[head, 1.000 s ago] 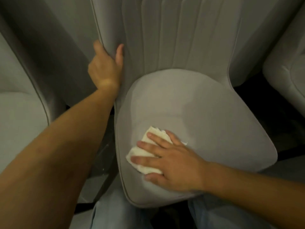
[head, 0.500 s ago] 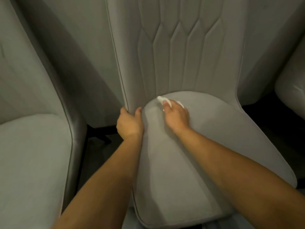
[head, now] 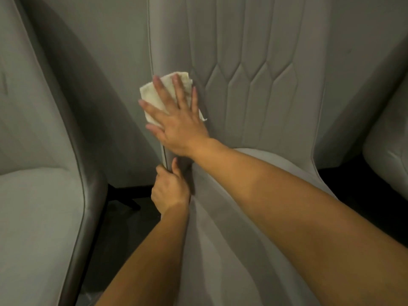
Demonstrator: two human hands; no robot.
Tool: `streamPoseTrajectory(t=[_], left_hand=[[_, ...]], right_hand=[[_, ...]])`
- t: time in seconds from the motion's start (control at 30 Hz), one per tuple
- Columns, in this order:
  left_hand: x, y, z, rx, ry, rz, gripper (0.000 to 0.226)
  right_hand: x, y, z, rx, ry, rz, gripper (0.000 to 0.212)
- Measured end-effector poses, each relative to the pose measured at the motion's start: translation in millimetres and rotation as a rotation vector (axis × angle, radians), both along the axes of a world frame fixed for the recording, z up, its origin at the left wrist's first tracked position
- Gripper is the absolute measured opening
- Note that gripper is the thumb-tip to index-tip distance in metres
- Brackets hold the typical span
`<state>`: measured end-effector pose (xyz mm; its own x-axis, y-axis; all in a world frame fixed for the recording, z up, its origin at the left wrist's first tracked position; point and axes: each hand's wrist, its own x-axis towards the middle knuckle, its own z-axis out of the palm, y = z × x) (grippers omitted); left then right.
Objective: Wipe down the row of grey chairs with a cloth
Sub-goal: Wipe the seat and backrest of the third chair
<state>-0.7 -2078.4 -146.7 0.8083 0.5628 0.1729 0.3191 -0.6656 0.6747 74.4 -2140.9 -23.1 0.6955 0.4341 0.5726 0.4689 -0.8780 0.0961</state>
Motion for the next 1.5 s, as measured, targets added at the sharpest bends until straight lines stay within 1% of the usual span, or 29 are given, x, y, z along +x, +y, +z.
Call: streamPoseTrajectory(t=[0.1, 0.2, 0.27, 0.3, 0.37, 0.43, 0.5, 0.53, 0.57, 0.63, 0.7, 0.77, 0.8, 0.87, 0.93, 0.97, 1.0, 1.03, 1.07, 1.13, 1.17, 1.23, 1.3, 1.4, 1.43, 1.5], left_hand=[[2.5, -2.4, 2.5, 0.003, -0.011, 0.004, 0.069], [1.4, -4.5, 4.0, -0.003, -0.008, -0.014, 0.07], [1.5, -3.1, 5.8, -0.015, 0.003, -0.014, 0.068], [2.2, -2.1, 6.4, -0.019, 0.004, -0.012, 0.067], [2.9, -2.0, 5.9, -0.023, -0.003, -0.011, 0.072], [2.1, -3.3, 5.3, -0.022, -0.016, -0.002, 0.075], [1.6, -3.9, 5.2, -0.025, -0.019, 0.011, 0.076], [1.3, -4.0, 5.6, -0.028, -0.019, 0.015, 0.075], [1.2, -4.4, 5.9, -0.03, -0.018, 0.016, 0.074], [-0.2, -4.6, 6.1, -0.035, -0.005, 0.013, 0.071], [-0.8, -3.6, 6.4, -0.039, 0.004, 0.009, 0.068], [-0.6, -3.2, 5.9, -0.038, -0.002, 0.008, 0.069], [-0.7, -3.3, 5.5, -0.035, -0.007, 0.009, 0.069], [-1.4, -2.8, 4.5, -0.026, -0.014, 0.01, 0.07], [-1.0, -2.6, 4.1, -0.026, -0.013, 0.013, 0.07], [-0.7, -3.3, 4.8, -0.03, -0.016, 0.009, 0.071], [0.2, -6.5, 5.9, -0.031, -0.025, 0.004, 0.07], [1.0, -10.3, 8.1, -0.028, -0.036, -0.004, 0.069], [0.6, -12.6, 10.4, -0.021, -0.042, -0.014, 0.068], [0.2, -15.3, 13.7, 0.002, -0.039, -0.026, 0.07], [0.2, -16.0, 14.2, 0.014, -0.04, -0.025, 0.071], [0.2, -17.2, 15.4, 0.022, -0.041, -0.02, 0.073], [-0.5, -17.6, 16.6, 0.026, -0.038, -0.016, 0.073], [-2.4, -17.0, 17.3, 0.038, -0.052, -0.017, 0.069], [-2.6, -17.2, 17.3, 0.034, -0.058, -0.02, 0.067], [-3.0, -18.3, 16.6, 0.024, -0.065, -0.024, 0.065]], right_hand=[[18.4, -11.7, -0.1, -0.126, -0.223, 0.088, 0.058], [40.6, -35.0, 28.8, -0.313, -0.406, 0.221, 0.059], [56.5, -42.9, 65.0, -0.42, -0.438, 0.238, 0.061], [66.5, -44.3, 85.3, -0.435, -0.42, 0.207, 0.063], [86.2, -45.5, 125.1, -0.366, -0.35, 0.066, 0.065], [99.5, -48.6, 159.2, -0.131, -0.288, -0.112, 0.065], [102.2, -45.9, 178.5, 0.139, -0.251, -0.215, 0.063], [99.3, -39.6, 180.4, 0.21, -0.242, -0.236, 0.059], [95.6, -30.9, 176.1, 0.222, -0.229, -0.262, 0.057], [82.0, -13.8, 149.9, 0.107, -0.215, -0.266, 0.061], [59.4, -2.2, 112.2, -0.097, -0.224, -0.12, 0.065], [43.3, -6.7, 82.1, -0.282, -0.243, 0.034, 0.059], [42.2, -11.9, 78.0, -0.342, -0.275, 0.095, 0.055], [49.3, -23.7, 92.5, -0.477, -0.337, 0.183, 0.051], [63.1, -37.2, 120.6, -0.646, -0.374, 0.244, 0.055], [71.7, -44.3, 135.8, -0.691, -0.361, 0.245, 0.057], [81.7, -53.1, 150.9, -0.672, -0.349, 0.214, 0.058], [92.1, -62.1, 166.8, -0.595, -0.334, 0.148, 0.059], [101.0, -72.9, 182.0, -0.483, -0.315, 0.058, 0.06], [113.9, -100.3, 206.4, -0.19, -0.238, -0.122, 0.064], [116.2, -112.9, 213.1, -0.083, -0.2, -0.176, 0.067], [116.0, -122.7, 212.3, -0.03, -0.181, -0.22, 0.068], [114.1, -115.7, 201.6, -0.005, -0.225, -0.267, 0.065], [108.1, -93.6, 179.3, 0.11, -0.286, -0.367, 0.062], [104.4, -84.4, 169.4, 0.137, -0.294, -0.368, 0.062], [94.9, -63.5, 147.3, 0.105, -0.306, -0.27, 0.062]])
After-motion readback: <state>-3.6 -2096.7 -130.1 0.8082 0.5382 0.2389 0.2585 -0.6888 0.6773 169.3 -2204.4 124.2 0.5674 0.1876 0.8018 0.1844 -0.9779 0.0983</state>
